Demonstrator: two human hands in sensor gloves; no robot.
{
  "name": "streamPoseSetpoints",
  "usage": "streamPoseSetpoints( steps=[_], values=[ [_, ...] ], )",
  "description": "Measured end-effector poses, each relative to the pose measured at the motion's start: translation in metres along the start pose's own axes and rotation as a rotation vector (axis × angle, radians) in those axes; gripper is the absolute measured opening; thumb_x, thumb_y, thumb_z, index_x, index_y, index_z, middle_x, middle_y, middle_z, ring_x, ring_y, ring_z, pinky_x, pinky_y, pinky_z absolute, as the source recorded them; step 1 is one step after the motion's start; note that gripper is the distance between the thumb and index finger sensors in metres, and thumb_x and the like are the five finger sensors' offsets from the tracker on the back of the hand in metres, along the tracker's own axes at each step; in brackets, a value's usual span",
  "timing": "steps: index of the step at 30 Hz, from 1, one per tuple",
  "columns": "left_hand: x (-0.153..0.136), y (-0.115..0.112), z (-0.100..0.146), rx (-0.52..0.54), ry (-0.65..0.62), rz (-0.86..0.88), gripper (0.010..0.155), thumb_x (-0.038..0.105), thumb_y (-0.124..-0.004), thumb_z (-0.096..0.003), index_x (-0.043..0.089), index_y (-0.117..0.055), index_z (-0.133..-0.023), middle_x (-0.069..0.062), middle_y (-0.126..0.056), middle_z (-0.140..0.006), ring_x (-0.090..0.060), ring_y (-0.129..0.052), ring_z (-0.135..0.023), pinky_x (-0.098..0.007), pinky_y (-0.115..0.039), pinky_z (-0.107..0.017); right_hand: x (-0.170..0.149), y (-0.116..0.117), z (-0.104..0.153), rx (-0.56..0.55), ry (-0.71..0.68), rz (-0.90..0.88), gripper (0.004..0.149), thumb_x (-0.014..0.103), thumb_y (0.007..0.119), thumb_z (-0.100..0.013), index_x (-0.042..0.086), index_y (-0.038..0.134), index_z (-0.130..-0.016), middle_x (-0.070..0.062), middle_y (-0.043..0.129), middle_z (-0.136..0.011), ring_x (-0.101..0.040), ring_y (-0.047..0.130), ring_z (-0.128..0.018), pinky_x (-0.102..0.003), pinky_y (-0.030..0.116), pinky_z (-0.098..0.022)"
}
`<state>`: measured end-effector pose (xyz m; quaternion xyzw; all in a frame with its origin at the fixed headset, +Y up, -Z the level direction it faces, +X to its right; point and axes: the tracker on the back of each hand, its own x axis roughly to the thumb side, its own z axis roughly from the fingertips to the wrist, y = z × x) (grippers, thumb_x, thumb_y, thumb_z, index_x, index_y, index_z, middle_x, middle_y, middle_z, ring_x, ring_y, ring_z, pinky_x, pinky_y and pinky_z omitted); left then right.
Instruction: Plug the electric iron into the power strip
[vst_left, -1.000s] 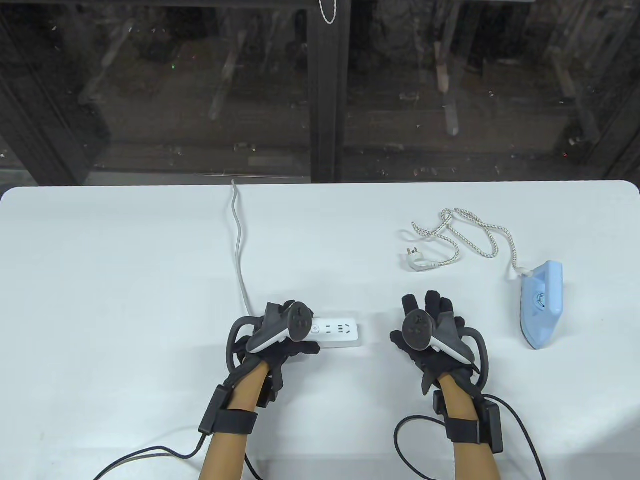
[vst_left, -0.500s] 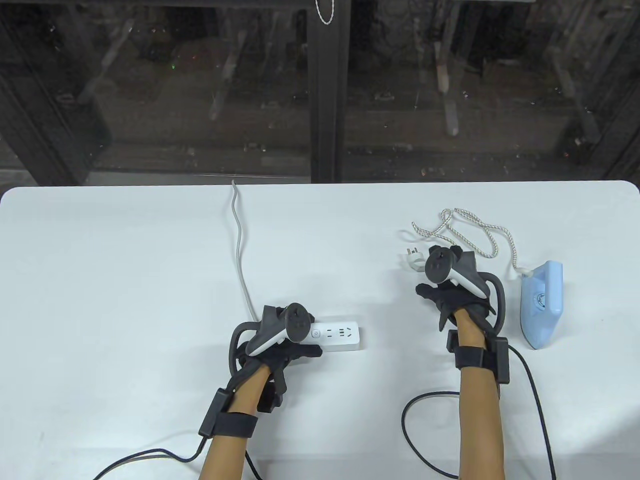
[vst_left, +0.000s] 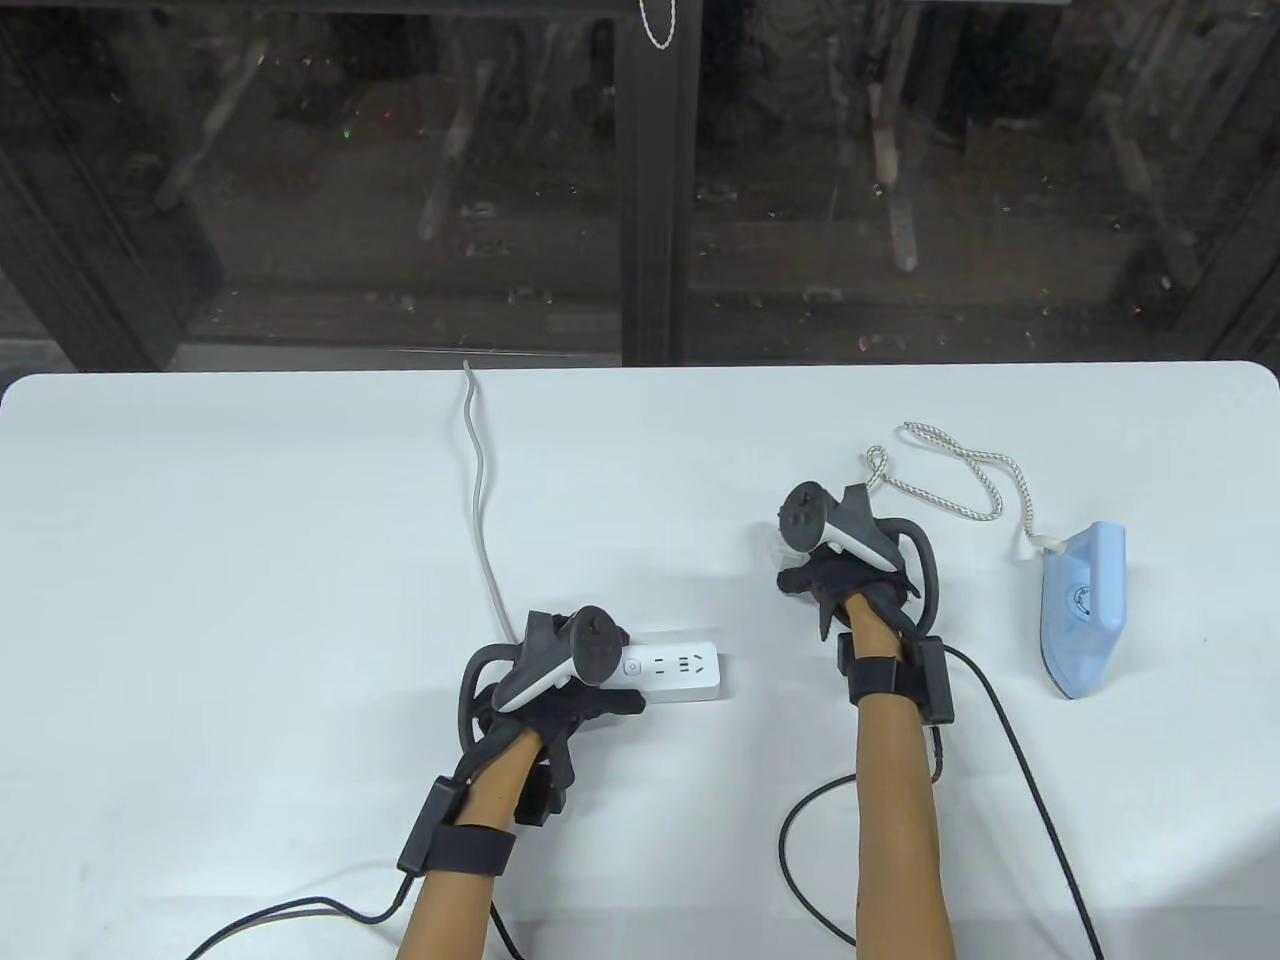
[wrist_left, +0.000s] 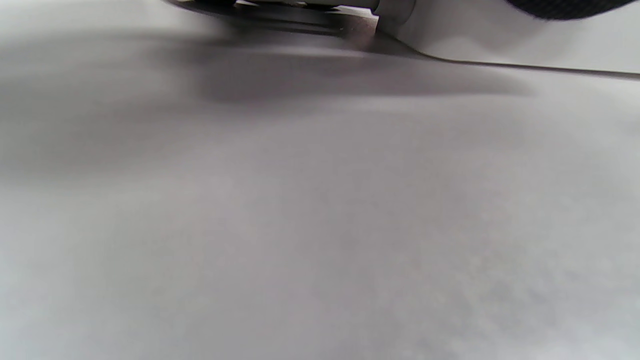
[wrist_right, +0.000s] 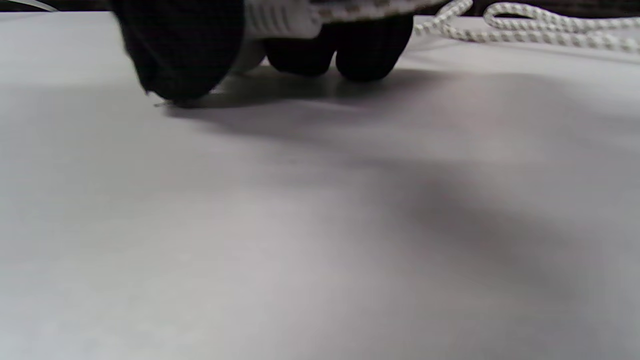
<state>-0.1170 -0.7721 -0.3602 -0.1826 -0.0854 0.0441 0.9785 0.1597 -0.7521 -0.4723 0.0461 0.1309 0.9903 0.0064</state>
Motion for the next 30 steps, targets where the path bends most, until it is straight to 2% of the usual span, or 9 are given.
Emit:
streamPoseSetpoints(
  steps=[3,5,7,11,14,17,22,30],
  values=[
    [0.0,0.0,0.0,-0.002,0.001,-0.001,0.078,0.069,-0.063,-0.0344,0.043,-0.041,-0.105,-0.002,-0.041,-0.121,-0.033,-0.043,-0.114,-0.052,-0.051,-0.083,0.016,-0.008,0.018,-0.082,-0.122,-0.063,0.077,0.048,0.079,-0.044,0.033,0.035,-0.106,0.008,0.085,-0.077,-0.024,0.08,-0.084,-0.073,0.038,-0.069],
    [0.0,0.0,0.0,-0.005,0.003,0.0,0.078,0.069,-0.063,-0.0343,0.043,-0.041,-0.105,-0.001,-0.041,-0.121,-0.033,-0.043,-0.114,-0.052,-0.051,-0.083,0.026,-0.018,0.037,-0.124,-0.223,-0.147,0.067,0.047,0.075,-0.046,0.035,0.041,-0.103,0.008,0.087,-0.077,-0.024,0.081,-0.086,-0.074,0.036,-0.069],
    [0.0,0.0,0.0,-0.003,0.003,0.0,0.078,0.069,-0.063,-0.0343,0.043,-0.041,-0.105,-0.001,-0.041,-0.121,-0.033,-0.043,-0.114,-0.052,-0.051,-0.083,0.034,-0.026,0.053,-0.111,-0.317,-0.199,0.057,0.046,0.072,-0.048,0.034,0.053,-0.101,0.006,0.091,-0.076,-0.027,0.081,-0.087,-0.075,0.033,-0.067],
    [0.0,0.0,0.0,-0.002,0.007,0.003,0.078,0.069,-0.063,-0.0342,0.043,-0.04,-0.104,-0.001,-0.041,-0.121,-0.032,-0.042,-0.114,-0.051,-0.051,-0.083,0.049,-0.028,0.08,-0.046,-0.415,-0.189,0.055,0.044,0.07,-0.049,0.033,0.058,-0.101,0.005,0.091,-0.079,-0.029,0.079,-0.091,-0.076,0.03,-0.067],
    [0.0,0.0,0.001,-0.005,0.01,0.004,0.078,0.069,-0.063,-0.0341,0.043,-0.04,-0.104,-0.001,-0.04,-0.121,-0.032,-0.042,-0.114,-0.051,-0.05,-0.083,0.059,-0.021,0.09,0.006,-0.447,-0.131,0.055,0.044,0.07,-0.049,0.033,0.058,-0.101,0.004,0.091,-0.08,-0.029,0.078,-0.092,-0.076,0.03,-0.066],
    [0.0,0.0,0.001,-0.006,0.011,0.006,0.079,0.069,-0.063,-0.034,0.043,-0.04,-0.104,-0.001,-0.04,-0.121,-0.032,-0.041,-0.114,-0.051,-0.05,-0.083,0.064,-0.015,0.095,0.001,-0.458,-0.083,0.055,0.045,0.071,-0.048,0.034,0.058,-0.101,0.004,0.09,-0.08,-0.029,0.078,-0.092,-0.077,0.031,-0.067],
    [0.0,0.0,0.001,-0.008,0.012,0.005,0.079,0.069,-0.063,-0.034,0.043,-0.04,-0.104,0.0,-0.039,-0.121,-0.032,-0.041,-0.114,-0.051,-0.05,-0.083,0.064,-0.007,0.092,0.005,-0.455,-0.135,0.056,0.044,0.072,-0.048,0.034,0.058,-0.101,0.004,0.089,-0.083,-0.03,0.077,-0.093,-0.077,0.03,-0.066],
    [0.0,0.0,0.001,-0.013,0.015,0.002,0.079,0.069,-0.062,-0.0341,0.043,-0.038,-0.105,-0.001,-0.039,-0.121,-0.032,-0.041,-0.114,-0.051,-0.049,-0.083,0.066,0.001,0.093,-0.001,-0.41,-0.112,0.055,0.046,0.071,-0.048,0.035,0.057,-0.101,0.002,0.089,-0.087,-0.032,0.077,-0.093,-0.077,0.03,-0.066]
  ],
)
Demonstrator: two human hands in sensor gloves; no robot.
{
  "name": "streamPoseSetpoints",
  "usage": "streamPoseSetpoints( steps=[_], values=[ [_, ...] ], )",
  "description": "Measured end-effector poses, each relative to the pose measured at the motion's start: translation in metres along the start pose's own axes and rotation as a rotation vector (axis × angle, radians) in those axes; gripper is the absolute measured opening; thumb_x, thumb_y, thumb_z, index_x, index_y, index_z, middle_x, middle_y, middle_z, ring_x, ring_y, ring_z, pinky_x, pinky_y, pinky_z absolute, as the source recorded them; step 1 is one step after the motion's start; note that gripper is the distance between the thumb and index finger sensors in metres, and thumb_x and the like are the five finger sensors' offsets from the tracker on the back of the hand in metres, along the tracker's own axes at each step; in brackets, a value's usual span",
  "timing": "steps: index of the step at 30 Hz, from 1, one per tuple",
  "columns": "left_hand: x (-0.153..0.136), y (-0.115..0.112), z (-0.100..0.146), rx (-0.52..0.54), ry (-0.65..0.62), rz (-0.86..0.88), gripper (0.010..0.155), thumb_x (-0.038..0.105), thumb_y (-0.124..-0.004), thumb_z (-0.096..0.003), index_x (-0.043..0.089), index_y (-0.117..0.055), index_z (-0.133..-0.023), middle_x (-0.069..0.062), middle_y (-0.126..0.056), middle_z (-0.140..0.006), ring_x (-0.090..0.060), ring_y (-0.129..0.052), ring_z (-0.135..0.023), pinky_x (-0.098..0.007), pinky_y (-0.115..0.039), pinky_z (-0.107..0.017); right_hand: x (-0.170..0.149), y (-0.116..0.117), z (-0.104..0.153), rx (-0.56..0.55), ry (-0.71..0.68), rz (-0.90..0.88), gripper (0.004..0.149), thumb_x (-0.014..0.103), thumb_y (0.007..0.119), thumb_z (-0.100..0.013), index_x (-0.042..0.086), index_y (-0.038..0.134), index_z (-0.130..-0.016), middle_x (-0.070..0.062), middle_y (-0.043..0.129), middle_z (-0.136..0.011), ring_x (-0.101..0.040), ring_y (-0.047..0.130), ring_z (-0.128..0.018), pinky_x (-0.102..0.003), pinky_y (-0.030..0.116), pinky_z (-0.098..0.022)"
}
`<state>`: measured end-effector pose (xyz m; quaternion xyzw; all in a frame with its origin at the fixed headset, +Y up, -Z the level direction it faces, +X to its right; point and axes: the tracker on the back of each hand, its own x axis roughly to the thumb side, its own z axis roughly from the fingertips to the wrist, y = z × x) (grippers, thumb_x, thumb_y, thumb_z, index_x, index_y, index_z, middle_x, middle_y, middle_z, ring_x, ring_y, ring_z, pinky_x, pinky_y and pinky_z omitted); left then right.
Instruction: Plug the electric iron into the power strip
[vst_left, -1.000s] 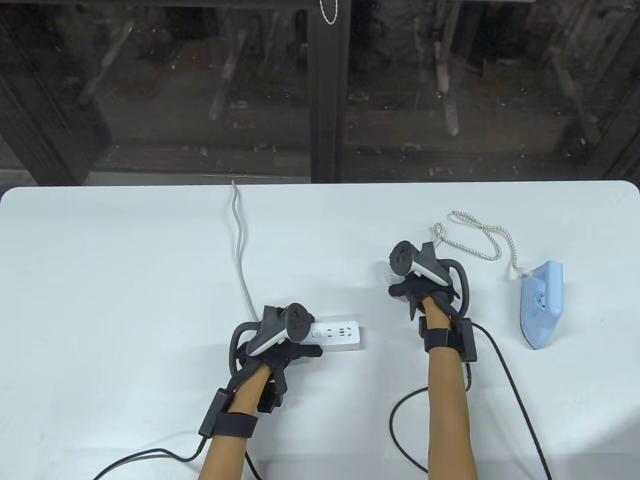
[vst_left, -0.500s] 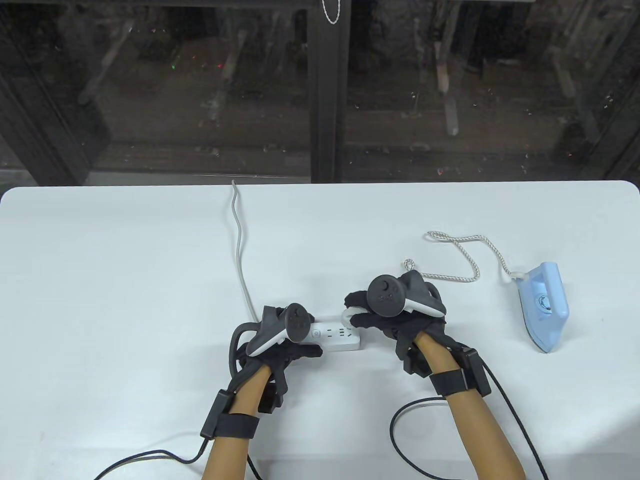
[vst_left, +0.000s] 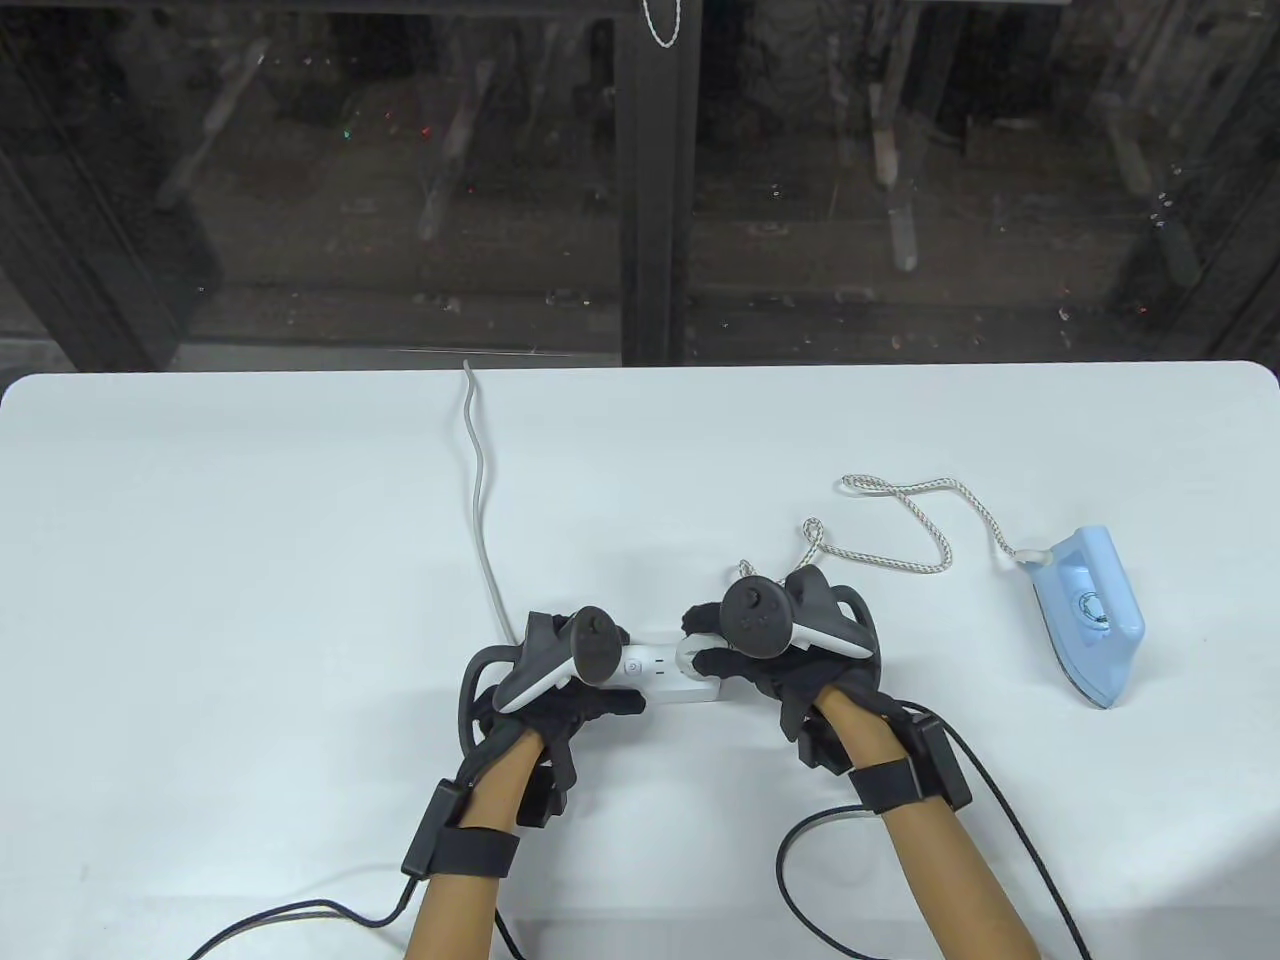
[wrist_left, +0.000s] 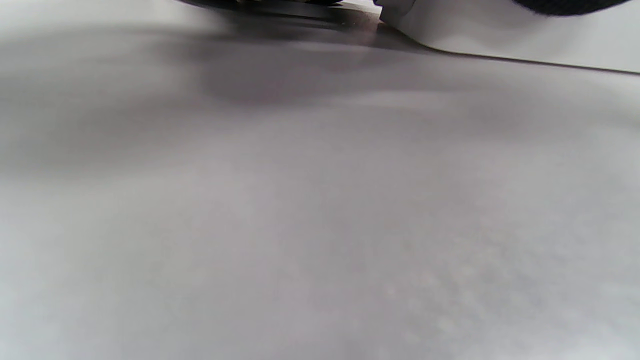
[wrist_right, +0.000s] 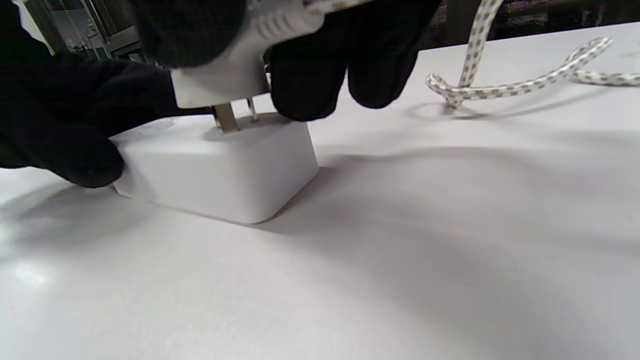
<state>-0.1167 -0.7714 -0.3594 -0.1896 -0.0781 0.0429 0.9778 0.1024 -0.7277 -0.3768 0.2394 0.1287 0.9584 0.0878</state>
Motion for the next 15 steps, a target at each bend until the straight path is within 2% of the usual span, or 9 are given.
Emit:
streamPoseSetpoints(
  steps=[8,9,10,11,15],
  values=[
    [0.001,0.0,0.0,0.002,0.003,-0.002,0.079,0.069,-0.062,-0.0339,0.043,-0.038,-0.104,-0.001,-0.038,-0.121,-0.032,-0.041,-0.114,-0.051,-0.049,-0.083,0.006,-0.001,0.001,-0.001,0.082,0.006,0.056,0.046,0.073,-0.046,0.038,0.059,-0.099,0.001,0.091,-0.083,-0.033,0.08,-0.09,-0.078,0.031,-0.066],
    [0.001,-0.001,0.0,0.002,0.003,-0.001,0.079,0.069,-0.062,-0.0338,0.043,-0.038,-0.104,-0.001,-0.038,-0.121,-0.032,-0.041,-0.114,-0.051,-0.049,-0.083,0.009,0.003,-0.001,0.028,0.085,0.03,0.056,0.043,0.078,-0.046,0.036,0.063,-0.099,-0.001,0.092,-0.083,-0.034,0.079,-0.09,-0.078,0.03,-0.066],
    [0.001,-0.001,0.0,0.001,0.001,0.002,0.079,0.069,-0.062,-0.034,0.043,-0.038,-0.105,-0.001,-0.038,-0.121,-0.033,-0.04,-0.114,-0.051,-0.048,-0.083,0.011,0.007,-0.005,0.066,0.144,0.108,0.057,0.046,0.074,-0.044,0.042,0.058,-0.098,0.004,0.093,-0.081,-0.029,0.084,-0.088,-0.078,0.035,-0.066],
    [0.001,-0.001,0.0,-0.002,0.006,0.0,0.079,0.069,-0.062,-0.0339,0.043,-0.038,-0.104,-0.001,-0.038,-0.121,-0.032,-0.04,-0.114,-0.051,-0.048,-0.084,0.012,0.004,-0.002,0.035,0.129,0.137,0.057,0.047,0.073,-0.043,0.041,0.059,-0.098,0.005,0.093,-0.08,-0.029,0.084,-0.088,-0.077,0.036,-0.067],
    [0.001,-0.001,0.001,-0.004,0.005,0.002,0.079,0.069,-0.062,-0.034,0.043,-0.037,-0.104,0.0,-0.037,-0.122,-0.032,-0.039,-0.114,-0.051,-0.048,-0.084,0.007,0.004,-0.005,0.102,0.172,0.035,0.058,0.047,0.075,-0.043,0.04,0.06,-0.098,0.003,0.092,-0.08,-0.031,0.083,-0.088,-0.079,0.036,-0.066]
  ],
)
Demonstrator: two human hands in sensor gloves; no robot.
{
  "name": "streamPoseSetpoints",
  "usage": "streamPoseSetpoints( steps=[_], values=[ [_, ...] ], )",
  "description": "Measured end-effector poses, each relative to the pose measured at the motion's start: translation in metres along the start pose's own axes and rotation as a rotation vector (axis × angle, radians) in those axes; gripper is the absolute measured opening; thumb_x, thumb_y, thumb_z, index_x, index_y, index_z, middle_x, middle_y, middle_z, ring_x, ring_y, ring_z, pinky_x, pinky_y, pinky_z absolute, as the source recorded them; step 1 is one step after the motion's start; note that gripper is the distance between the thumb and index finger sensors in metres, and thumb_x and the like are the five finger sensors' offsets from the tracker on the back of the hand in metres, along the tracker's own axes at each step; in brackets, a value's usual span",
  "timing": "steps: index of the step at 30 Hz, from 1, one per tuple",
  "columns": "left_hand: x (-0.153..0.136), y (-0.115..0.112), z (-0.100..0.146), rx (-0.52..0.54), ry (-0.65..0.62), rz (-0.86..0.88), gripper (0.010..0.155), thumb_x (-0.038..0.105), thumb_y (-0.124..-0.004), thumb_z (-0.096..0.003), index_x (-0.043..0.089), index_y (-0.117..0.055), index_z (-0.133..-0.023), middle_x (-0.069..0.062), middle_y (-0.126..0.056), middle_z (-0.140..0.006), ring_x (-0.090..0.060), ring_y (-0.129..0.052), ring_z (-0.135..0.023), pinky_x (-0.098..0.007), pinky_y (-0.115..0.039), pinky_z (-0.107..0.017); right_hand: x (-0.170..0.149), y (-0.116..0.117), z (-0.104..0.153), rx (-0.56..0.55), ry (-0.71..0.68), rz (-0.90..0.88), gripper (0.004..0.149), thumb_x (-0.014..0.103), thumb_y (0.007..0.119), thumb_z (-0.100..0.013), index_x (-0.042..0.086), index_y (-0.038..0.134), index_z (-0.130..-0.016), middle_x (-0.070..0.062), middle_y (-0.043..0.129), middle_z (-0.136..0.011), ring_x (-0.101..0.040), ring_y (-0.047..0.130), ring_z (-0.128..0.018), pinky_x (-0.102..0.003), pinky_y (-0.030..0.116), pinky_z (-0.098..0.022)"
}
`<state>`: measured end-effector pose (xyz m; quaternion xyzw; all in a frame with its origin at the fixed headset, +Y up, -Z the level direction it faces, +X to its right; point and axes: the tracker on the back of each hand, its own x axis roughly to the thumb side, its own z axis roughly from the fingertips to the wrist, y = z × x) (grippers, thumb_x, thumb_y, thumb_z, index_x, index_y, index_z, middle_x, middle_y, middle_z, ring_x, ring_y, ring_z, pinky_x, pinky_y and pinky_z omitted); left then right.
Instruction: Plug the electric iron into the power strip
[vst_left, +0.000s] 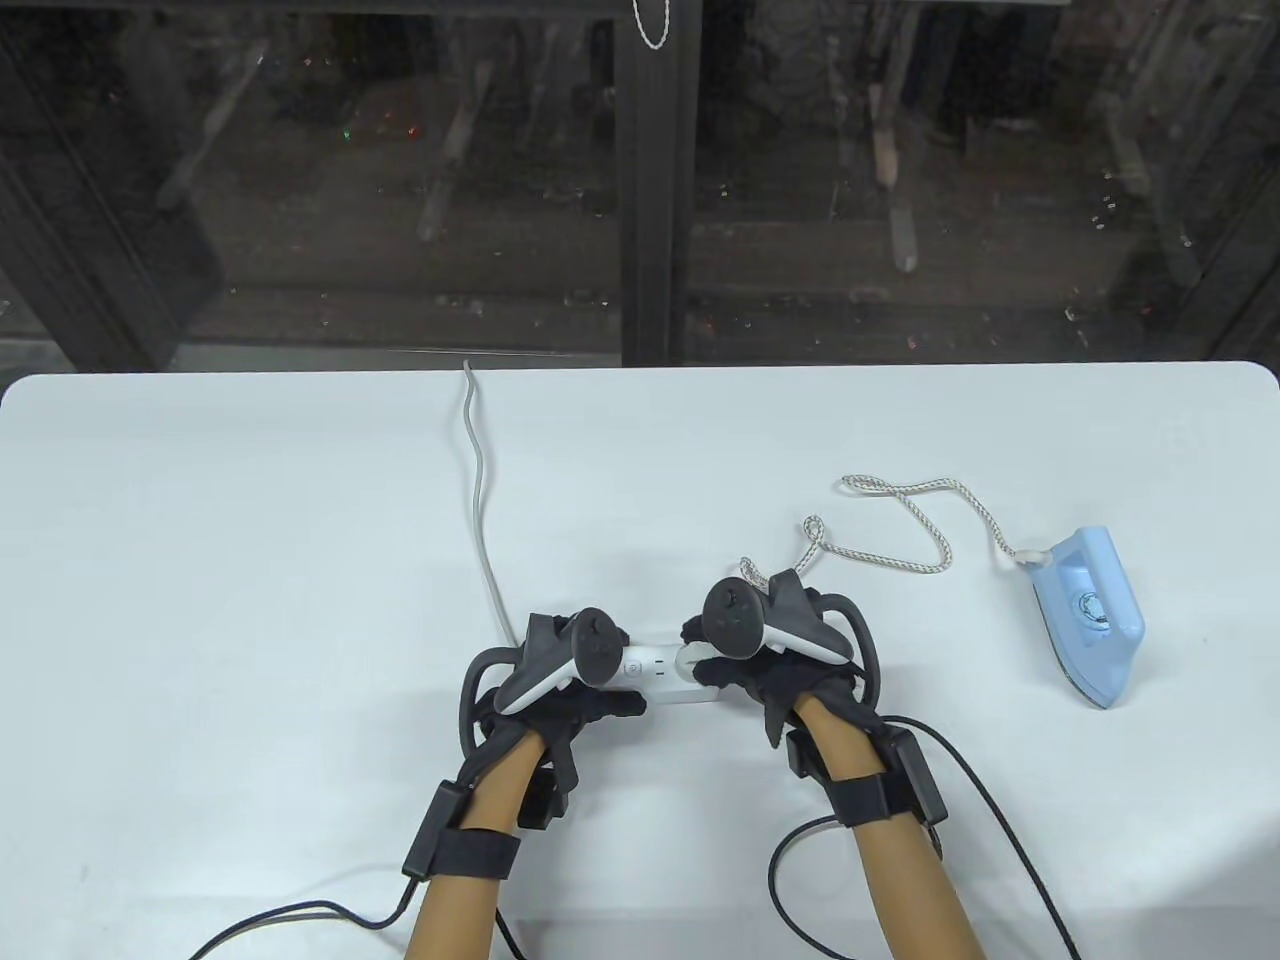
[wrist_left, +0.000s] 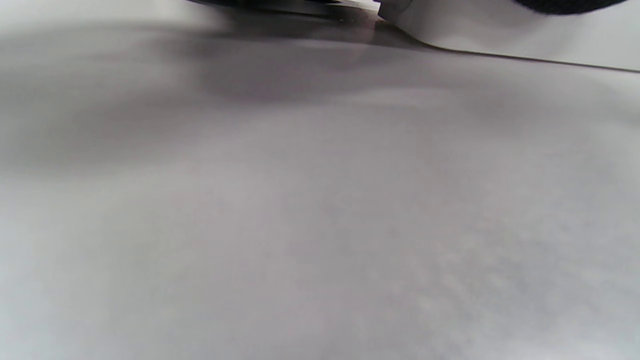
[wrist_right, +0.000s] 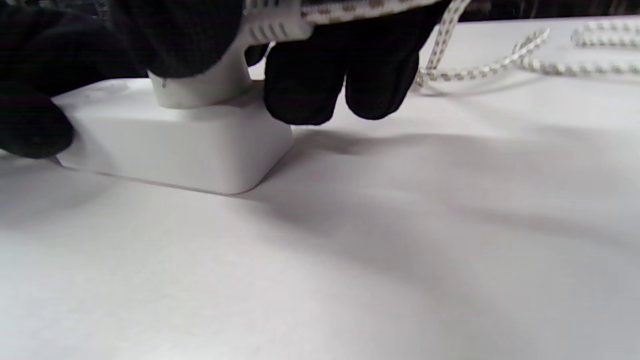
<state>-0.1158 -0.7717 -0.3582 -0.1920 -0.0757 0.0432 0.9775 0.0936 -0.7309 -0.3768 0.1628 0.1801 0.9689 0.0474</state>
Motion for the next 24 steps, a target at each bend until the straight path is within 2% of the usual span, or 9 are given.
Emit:
streamPoseSetpoints(
  steps=[5,9,11,14,18,20,24],
  values=[
    [0.0,0.0,0.0,0.0,-0.004,0.004,0.079,0.069,-0.062,-0.0343,0.043,-0.037,-0.105,-0.001,-0.037,-0.122,-0.033,-0.039,-0.114,-0.052,-0.047,-0.084,-0.005,0.002,-0.002,0.059,0.02,-0.076,0.058,0.047,0.075,-0.044,0.039,0.058,-0.099,0.001,0.09,-0.085,-0.034,0.079,-0.091,-0.08,0.034,-0.065],
    [-0.001,0.0,0.0,-0.01,-0.023,0.021,0.079,0.068,-0.063,-0.0358,0.043,-0.036,-0.106,-0.002,-0.036,-0.122,-0.034,-0.038,-0.115,-0.053,-0.046,-0.084,-0.004,0.007,0.004,0.003,-0.005,-0.066,0.058,0.047,0.073,-0.046,0.037,0.057,-0.101,-0.001,0.088,-0.09,-0.035,0.076,-0.093,-0.08,0.031,-0.064],
    [-0.004,-0.001,0.001,-0.023,-0.04,0.034,0.079,0.067,-0.062,-0.0373,0.043,-0.034,-0.107,-0.002,-0.035,-0.122,-0.033,-0.036,-0.115,-0.052,-0.044,-0.085,-0.004,0.011,0.008,-0.064,-0.025,-0.035,0.057,0.047,0.07,-0.047,0.037,0.057,-0.102,-0.003,0.085,-0.095,-0.037,0.073,-0.096,-0.081,0.029,-0.063],
    [-0.006,-0.001,0.002,-0.055,-0.063,0.081,0.082,0.067,-0.061,-0.0382,0.041,-0.028,-0.109,-0.002,-0.032,-0.122,-0.033,-0.032,-0.115,-0.052,-0.04,-0.085,0.002,0.013,0.014,-0.091,-0.036,0.034,0.058,0.045,0.067,-0.05,0.034,0.052,-0.105,-0.006,0.079,-0.101,-0.039,0.067,-0.099,-0.081,0.025,-0.063],
    [-0.009,0.01,0.011,0.008,-0.081,0.115,0.084,0.066,-0.061,-0.0383,0.04,-0.027,-0.11,-0.002,-0.033,-0.123,-0.033,-0.034,-0.116,-0.055,-0.039,-0.085,0.001,0.005,0.025,-0.117,-0.094,0.035,0.068,0.049,0.067,-0.049,0.032,0.042,-0.11,-0.013,0.062,-0.113,-0.044,0.055,-0.105,-0.081,0.024,-0.063],
    [-0.013,0.02,0.019,0.054,-0.09,0.148,0.083,0.066,-0.059,-0.0394,0.039,-0.025,-0.11,-0.002,-0.031,-0.123,-0.033,-0.031,-0.116,-0.056,-0.038,-0.085,-0.005,-0.006,0.035,-0.166,-0.107,-0.005,0.068,0.051,0.064,-0.051,0.031,0.039,-0.111,-0.014,0.057,-0.116,-0.044,0.053,-0.106,-0.08,0.028,-0.065],
    [-0.031,0.044,0.044,0.19,-0.03,0.107,0.079,0.065,-0.054,-0.0416,0.042,-0.02,-0.11,-0.001,-0.023,-0.123,-0.032,-0.022,-0.117,-0.057,-0.03,-0.085,-0.027,-0.03,0.067,-0.398,-0.015,-0.001,0.065,0.051,0.057,-0.054,0.03,0.04,-0.112,-0.015,0.054,-0.119,-0.044,0.048,-0.11,-0.079,0.033,-0.068]
  ],
)
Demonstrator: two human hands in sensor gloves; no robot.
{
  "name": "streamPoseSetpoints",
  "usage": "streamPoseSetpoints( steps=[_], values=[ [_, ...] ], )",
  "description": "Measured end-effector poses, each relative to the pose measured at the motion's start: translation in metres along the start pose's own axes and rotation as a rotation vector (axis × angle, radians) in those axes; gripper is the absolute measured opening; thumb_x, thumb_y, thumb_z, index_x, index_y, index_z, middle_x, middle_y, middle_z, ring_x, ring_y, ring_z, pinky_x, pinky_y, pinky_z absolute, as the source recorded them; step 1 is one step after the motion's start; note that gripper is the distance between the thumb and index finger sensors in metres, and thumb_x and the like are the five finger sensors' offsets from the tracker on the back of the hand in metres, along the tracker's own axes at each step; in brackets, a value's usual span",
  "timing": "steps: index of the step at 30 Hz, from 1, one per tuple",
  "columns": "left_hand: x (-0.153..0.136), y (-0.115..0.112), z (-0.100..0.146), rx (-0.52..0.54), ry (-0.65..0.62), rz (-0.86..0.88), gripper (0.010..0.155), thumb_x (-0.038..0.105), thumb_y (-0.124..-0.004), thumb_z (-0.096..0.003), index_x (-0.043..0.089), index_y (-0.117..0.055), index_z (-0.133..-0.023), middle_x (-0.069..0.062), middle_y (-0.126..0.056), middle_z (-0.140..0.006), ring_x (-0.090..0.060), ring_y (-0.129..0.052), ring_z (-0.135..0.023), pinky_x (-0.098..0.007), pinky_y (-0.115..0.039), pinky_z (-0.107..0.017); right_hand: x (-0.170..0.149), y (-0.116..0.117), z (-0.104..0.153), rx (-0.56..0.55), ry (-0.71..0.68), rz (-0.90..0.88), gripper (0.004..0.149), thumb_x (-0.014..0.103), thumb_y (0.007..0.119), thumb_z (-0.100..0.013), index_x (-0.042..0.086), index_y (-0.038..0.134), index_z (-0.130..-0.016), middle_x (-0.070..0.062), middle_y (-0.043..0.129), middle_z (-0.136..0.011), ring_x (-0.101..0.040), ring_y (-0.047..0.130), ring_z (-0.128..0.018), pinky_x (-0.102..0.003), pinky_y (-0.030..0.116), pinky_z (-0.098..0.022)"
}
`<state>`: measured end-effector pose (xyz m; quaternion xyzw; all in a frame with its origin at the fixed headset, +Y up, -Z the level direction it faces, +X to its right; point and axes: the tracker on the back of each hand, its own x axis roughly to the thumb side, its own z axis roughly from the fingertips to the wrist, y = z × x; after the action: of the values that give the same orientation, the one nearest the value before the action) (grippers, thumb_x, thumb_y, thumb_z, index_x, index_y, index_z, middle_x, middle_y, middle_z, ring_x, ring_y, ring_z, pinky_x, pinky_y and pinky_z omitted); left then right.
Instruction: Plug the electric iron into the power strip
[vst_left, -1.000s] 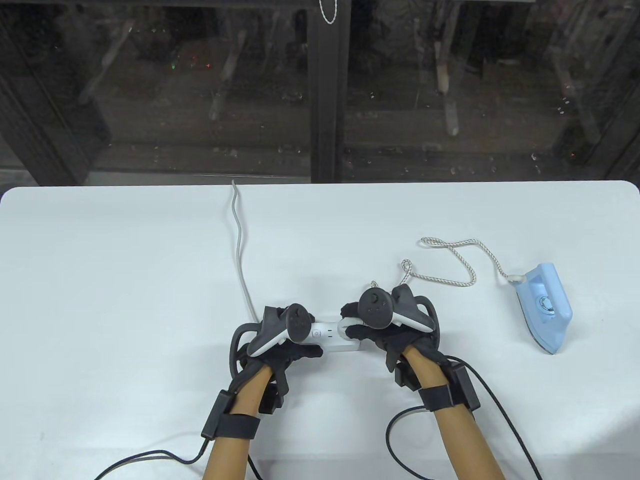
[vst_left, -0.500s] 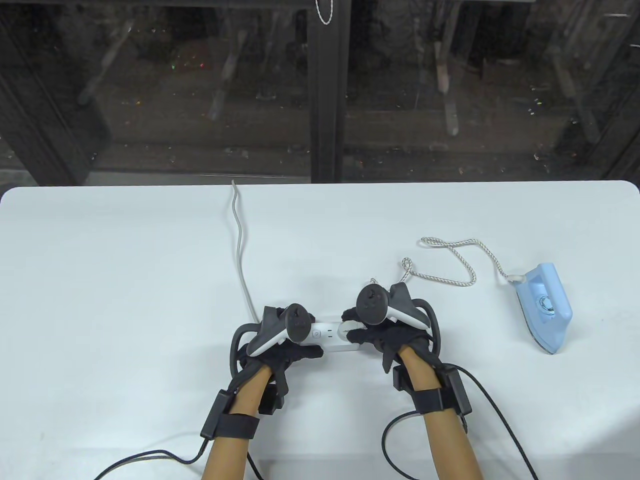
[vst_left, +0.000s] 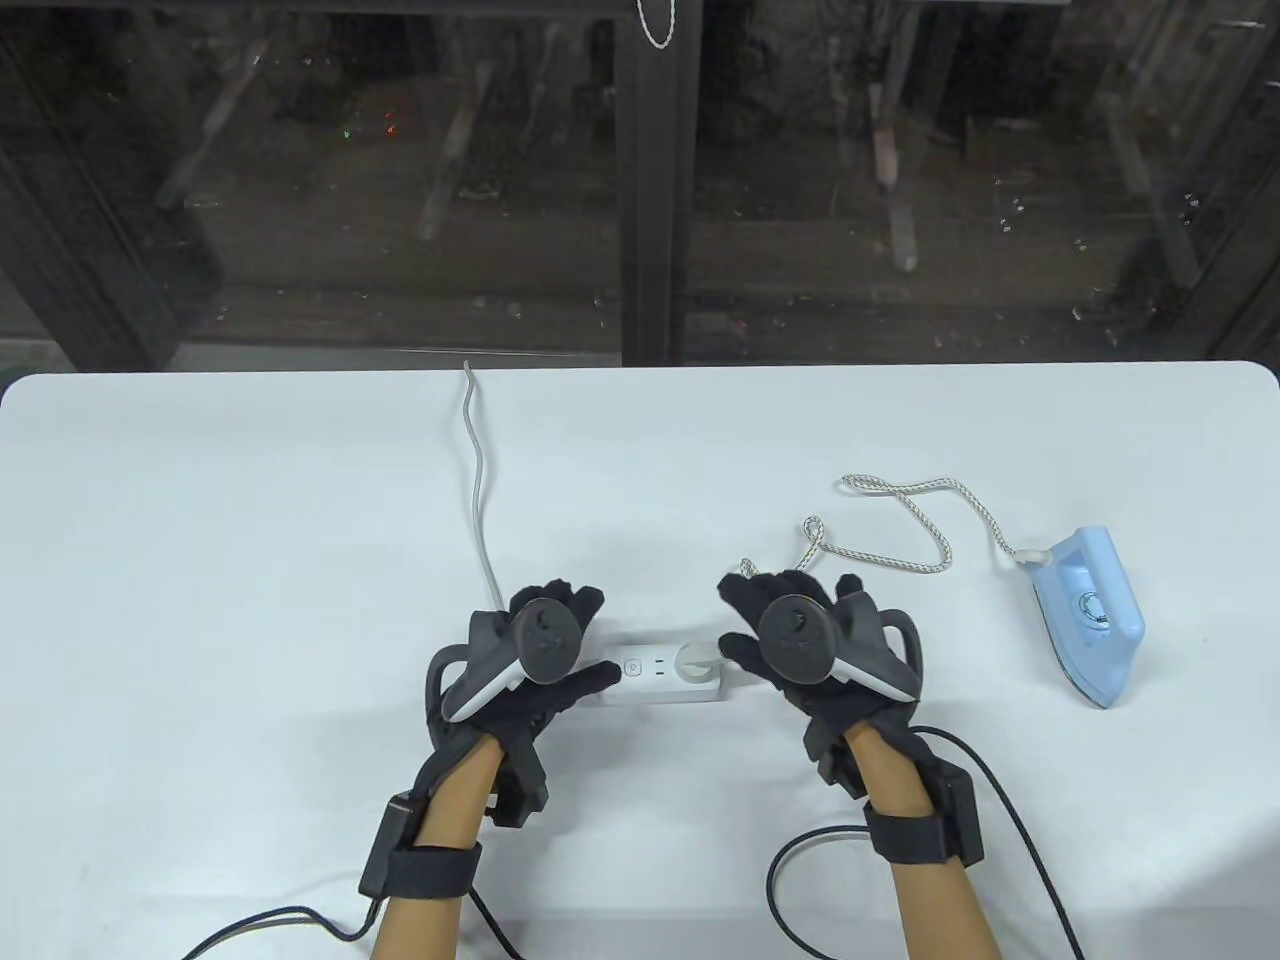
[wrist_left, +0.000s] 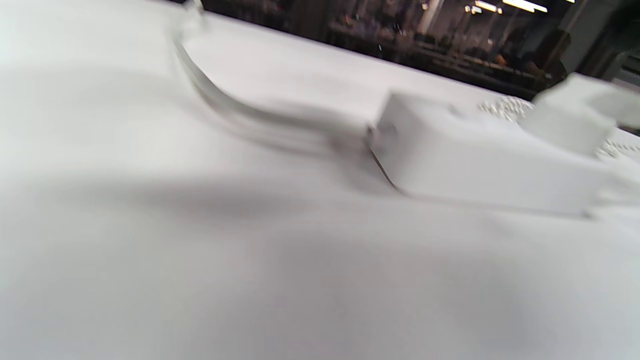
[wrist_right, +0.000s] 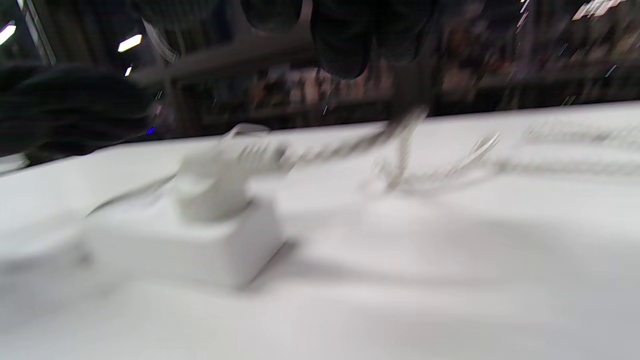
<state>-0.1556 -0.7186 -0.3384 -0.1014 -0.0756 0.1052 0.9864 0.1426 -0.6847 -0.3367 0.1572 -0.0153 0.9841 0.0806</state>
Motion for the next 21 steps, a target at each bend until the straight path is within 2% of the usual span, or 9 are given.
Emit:
streamPoseSetpoints(
  steps=[1,3,6,9,13,15,18,21],
  values=[
    [-0.009,0.009,0.007,0.039,0.014,-0.017,0.078,0.065,-0.054,-0.042,0.045,-0.018,-0.109,-0.001,-0.02,-0.123,-0.032,-0.02,-0.116,-0.058,-0.028,-0.085,-0.011,-0.007,0.008,-0.064,0.033,0.047,0.065,0.052,0.056,-0.054,0.03,0.038,-0.113,-0.016,0.048,-0.121,-0.046,0.042,-0.111,-0.079,0.033,-0.068],
    [-0.026,0.019,0.017,0.089,0.067,-0.034,0.078,0.065,-0.053,-0.0425,0.046,-0.016,-0.108,0.001,-0.013,-0.123,-0.031,-0.013,-0.116,-0.058,-0.023,-0.085,-0.028,-0.011,0.019,-0.119,0.088,0.132,0.067,0.053,0.054,-0.054,0.031,0.034,-0.114,-0.019,0.035,-0.124,-0.048,0.03,-0.111,-0.078,0.031,-0.069],
    [-0.056,0.025,0.03,0.108,0.175,-0.056,0.078,0.066,-0.051,-0.0427,0.047,-0.011,-0.107,0.004,-0.004,-0.121,-0.029,-0.003,-0.114,-0.058,-0.015,-0.084,-0.057,-0.005,0.029,-0.117,0.191,0.243,0.07,0.054,0.052,-0.054,0.031,0.025,-0.114,-0.022,0.019,-0.124,-0.05,0.017,-0.109,-0.078,0.027,-0.068],
    [-0.074,0.017,0.036,0.084,0.23,-0.091,0.076,0.067,-0.049,-0.0423,0.051,-0.009,-0.105,0.007,0.004,-0.118,-0.027,0.006,-0.111,-0.057,-0.006,-0.081,-0.072,0.007,0.031,-0.059,0.238,0.243,0.071,0.055,0.05,-0.055,0.031,0.019,-0.114,-0.022,0.006,-0.122,-0.051,0.005,-0.106,-0.078,0.021,-0.067],
    [-0.09,-0.005,0.036,-0.073,0.309,-0.236,0.078,0.069,-0.047,-0.0408,0.052,-0.001,-0.102,0.006,0.015,-0.113,-0.027,0.016,-0.106,-0.057,0.001,-0.078,-0.079,0.024,0.033,0.06,0.271,0.271,0.073,0.056,0.048,-0.055,0.032,0.013,-0.113,-0.023,-0.002,-0.12,-0.051,-0.001,-0.103,-0.079,0.017,-0.066],
    [-0.092,-0.01,0.036,-0.076,0.311,-0.242,0.079,0.069,-0.047,-0.0404,0.05,-0.001,-0.102,0.004,0.015,-0.113,-0.029,0.015,-0.105,-0.058,0.0,-0.077,-0.079,0.029,0.034,0.102,0.278,0.269,0.073,0.057,0.047,-0.055,0.031,0.01,-0.112,-0.024,-0.005,-0.119,-0.051,-0.003,-0.103,-0.079,0.016,-0.065],
    [-0.092,-0.016,0.037,-0.142,0.282,-0.188,0.08,0.069,-0.046,-0.0409,0.048,0.002,-0.102,0.002,0.016,-0.112,-0.031,0.015,-0.104,-0.059,-0.001,-0.076,-0.077,0.037,0.035,0.147,0.273,0.27,0.073,0.057,0.047,-0.055,0.031,0.009,-0.112,-0.024,-0.007,-0.118,-0.051,-0.004,-0.102,-0.079,0.015,-0.065],
    [-0.088,-0.019,0.035,-0.146,0.272,-0.201,0.081,0.07,-0.046,-0.0411,0.047,0.003,-0.101,0.001,0.016,-0.112,-0.031,0.015,-0.104,-0.059,-0.002,-0.076,-0.076,0.041,0.033,0.175,0.269,0.278,0.074,0.057,0.047,-0.055,0.031,0.008,-0.112,-0.024,-0.008,-0.117,-0.052,-0.005,-0.102,-0.08,0.015,-0.065]
  ],
)
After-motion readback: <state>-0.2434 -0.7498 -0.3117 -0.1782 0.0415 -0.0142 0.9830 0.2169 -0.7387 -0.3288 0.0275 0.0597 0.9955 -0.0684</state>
